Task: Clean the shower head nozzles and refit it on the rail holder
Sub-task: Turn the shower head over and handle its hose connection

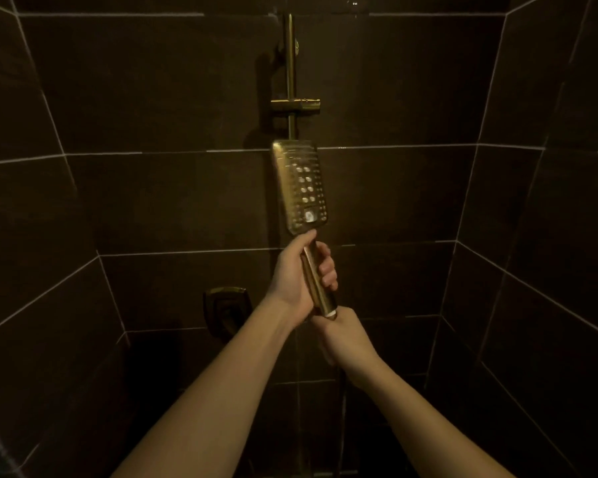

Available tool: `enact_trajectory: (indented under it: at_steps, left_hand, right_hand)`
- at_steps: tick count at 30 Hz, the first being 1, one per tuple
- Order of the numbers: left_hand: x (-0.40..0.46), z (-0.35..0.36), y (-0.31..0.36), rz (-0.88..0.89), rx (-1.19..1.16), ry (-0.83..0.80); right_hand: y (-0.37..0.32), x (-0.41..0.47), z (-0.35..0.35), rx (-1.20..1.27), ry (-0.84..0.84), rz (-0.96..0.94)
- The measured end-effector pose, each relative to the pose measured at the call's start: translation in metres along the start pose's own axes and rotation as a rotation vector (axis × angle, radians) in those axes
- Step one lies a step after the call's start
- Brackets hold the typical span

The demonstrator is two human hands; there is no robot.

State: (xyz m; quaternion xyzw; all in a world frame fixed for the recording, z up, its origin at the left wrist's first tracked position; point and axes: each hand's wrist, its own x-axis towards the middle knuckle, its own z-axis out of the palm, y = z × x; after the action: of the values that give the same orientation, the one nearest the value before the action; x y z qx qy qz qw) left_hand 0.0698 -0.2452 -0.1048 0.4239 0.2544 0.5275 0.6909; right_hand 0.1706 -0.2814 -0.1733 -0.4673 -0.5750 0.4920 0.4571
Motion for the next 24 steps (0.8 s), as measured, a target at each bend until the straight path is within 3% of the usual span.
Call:
enact_trajectory:
  at_steps: [3,8,15,20,24]
  left_hand:
    - [-0.003,-0.007,-0.001,-0.030,-0.003,-0.058]
    - [-0.005,-0.006,-0.006,-0.009,0.070,-0.018]
    - [0.000,-0.008,-0.007,0.072,-0.089,-0.039]
    - [0.001,-0.012,-0.008,-0.069,0.095,0.048]
    - [0.002,-0.014,-0.006,-0.136,0.115,0.001]
  right_hand:
    - [0.003,0.000,-0.001,0.044,0.002,-0.016]
    - [0.004,-0.001,0.001,0.088,-0.033,-0.011]
    - [0.008,-0.002,0.012,0.052,-0.007,0.009]
    - [0.011,-0.004,0.016,0.037,-0.017,0.075]
    - [0.015,-0.004,0.022,0.131,0.006,0.120]
